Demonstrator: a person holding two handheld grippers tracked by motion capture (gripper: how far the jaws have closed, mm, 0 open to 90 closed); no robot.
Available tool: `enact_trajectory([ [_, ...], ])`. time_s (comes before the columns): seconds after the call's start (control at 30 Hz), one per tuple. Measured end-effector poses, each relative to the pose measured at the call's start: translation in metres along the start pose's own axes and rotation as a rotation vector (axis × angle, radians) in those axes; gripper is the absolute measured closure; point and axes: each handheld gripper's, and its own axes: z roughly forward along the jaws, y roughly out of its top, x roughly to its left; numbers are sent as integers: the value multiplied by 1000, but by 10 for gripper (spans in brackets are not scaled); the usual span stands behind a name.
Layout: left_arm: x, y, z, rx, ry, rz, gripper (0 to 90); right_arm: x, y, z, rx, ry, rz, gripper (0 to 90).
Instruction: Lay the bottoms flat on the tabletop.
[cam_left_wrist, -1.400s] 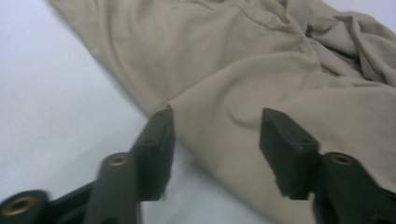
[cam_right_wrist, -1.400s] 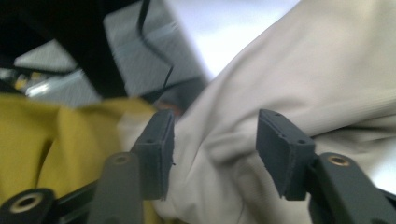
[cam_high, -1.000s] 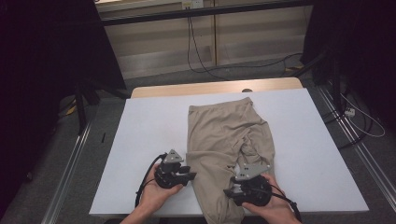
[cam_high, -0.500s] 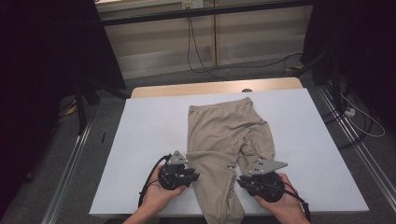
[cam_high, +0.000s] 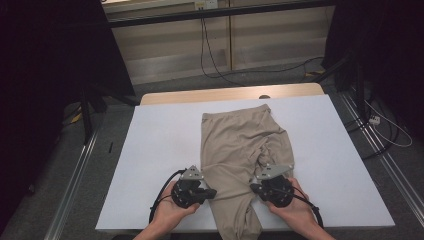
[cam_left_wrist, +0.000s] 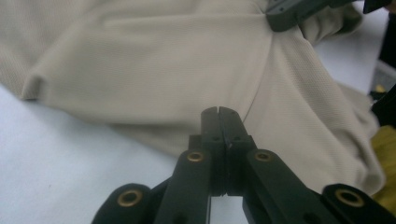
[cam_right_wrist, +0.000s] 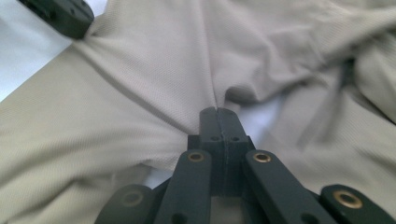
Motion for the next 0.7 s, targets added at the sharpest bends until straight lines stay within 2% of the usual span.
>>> enact_trajectory([
  [0.07,-1,1,0,-10,11,2,837,-2,-5,-9,1,-16,2,900],
  [0.13,1,2,0,-15,35,-10,686,-5,-10,-16,5,-28,6,900],
  [0.17,3,2,-2,-20,32,-14,687,-7,-13,-19,3,-40,2,900],
  [0.27,10,3,-5,-43,68,-33,663,-15,-18,-24,7,-63,20,900],
  [0.3,12,3,-5,-41,82,-37,659,-16,-18,-24,10,-83,13,899],
  [0.33,14,3,-4,-42,105,-41,632,-15,-17,-23,6,-99,13,870],
  [0.37,17,4,-2,-35,115,-43,600,-15,-15,-22,5,-91,19,821],
  [0.43,23,7,3,-30,125,-59,587,-10,-9,-22,-21,-95,19,675],
  [0.47,25,8,7,-31,142,-66,560,-6,-6,-22,-35,-95,15,661],
  [0.53,29,14,16,-25,174,-54,515,3,2,-21,-64,-60,-14,666],
  [0.57,31,16,20,-30,173,-48,512,8,6,-20,-70,-34,-25,669],
  [0.63,32,23,28,-41,195,-38,488,21,12,-13,-65,44,-54,728],
  [0.7,33,29,35,-51,204,-28,496,35,17,-3,-46,121,-84,738],
])
